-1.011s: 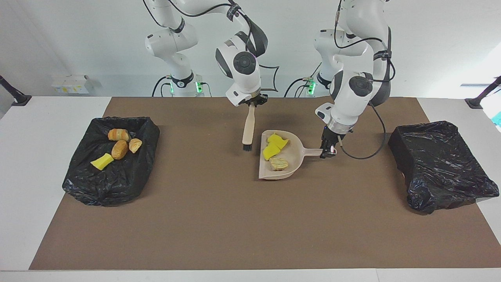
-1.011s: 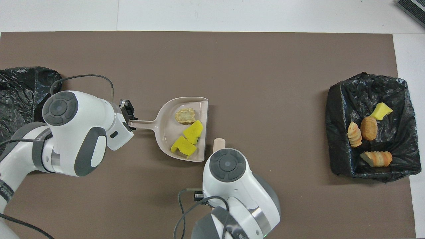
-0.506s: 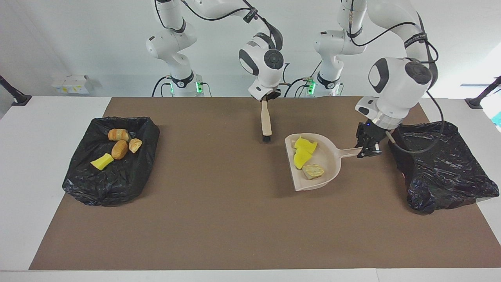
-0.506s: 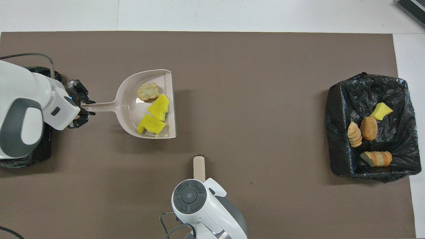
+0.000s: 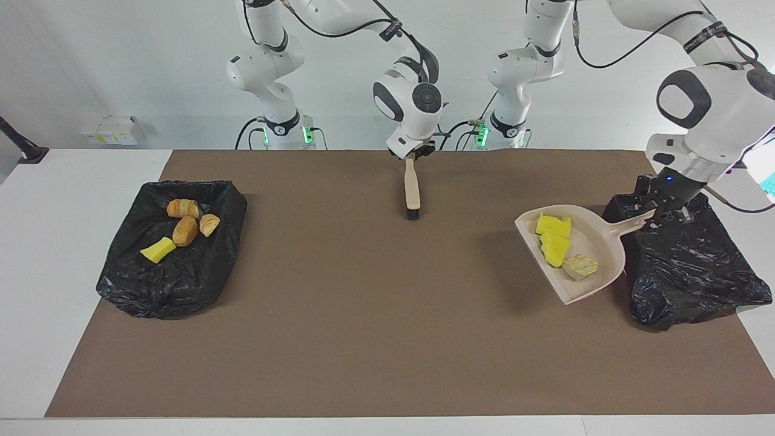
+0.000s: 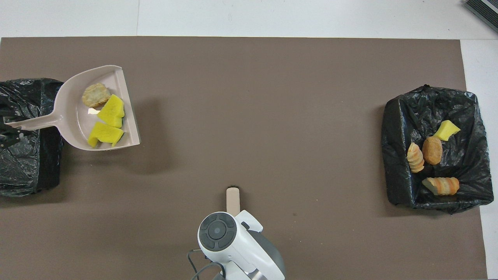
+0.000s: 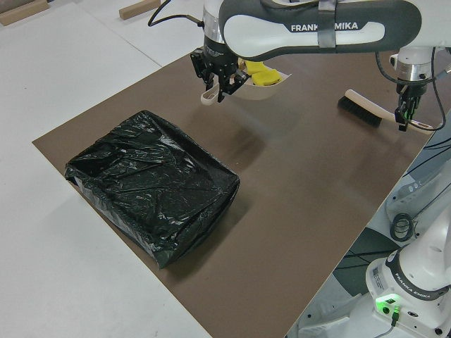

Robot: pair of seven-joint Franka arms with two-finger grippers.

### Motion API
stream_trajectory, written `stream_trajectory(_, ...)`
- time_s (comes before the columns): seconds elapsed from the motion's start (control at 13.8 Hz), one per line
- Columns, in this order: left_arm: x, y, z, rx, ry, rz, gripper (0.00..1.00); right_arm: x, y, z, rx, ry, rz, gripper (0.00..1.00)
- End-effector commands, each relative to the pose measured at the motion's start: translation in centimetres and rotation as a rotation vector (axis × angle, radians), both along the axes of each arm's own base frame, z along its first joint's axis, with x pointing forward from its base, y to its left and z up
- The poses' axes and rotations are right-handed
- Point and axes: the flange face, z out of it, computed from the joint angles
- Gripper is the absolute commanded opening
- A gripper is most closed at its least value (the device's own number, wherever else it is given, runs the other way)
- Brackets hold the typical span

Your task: Sweep and dump trash in bin

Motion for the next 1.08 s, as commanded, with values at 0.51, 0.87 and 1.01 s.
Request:
stream_trajectory(0.51, -0.4, 16.5, 5.2, 0.132, -0.045, 0.196, 0.0, 11.3, -5.4, 14.2, 0.032, -0.067, 0.156, 1.0)
stream_trajectory(0.87, -1.2, 19.7, 7.0, 0.392, -0.032, 0.104, 0.0, 15.8, -11.6, 21.1, 0.036, -0.109, 0.351, 1.0)
stream_trajectory(1.01, -0.9, 20.1, 7.7, 0.48, -0.032, -0.019, 0.0, 17.9, -15.5, 23.1, 0.062, -0.115, 0.353, 1.0)
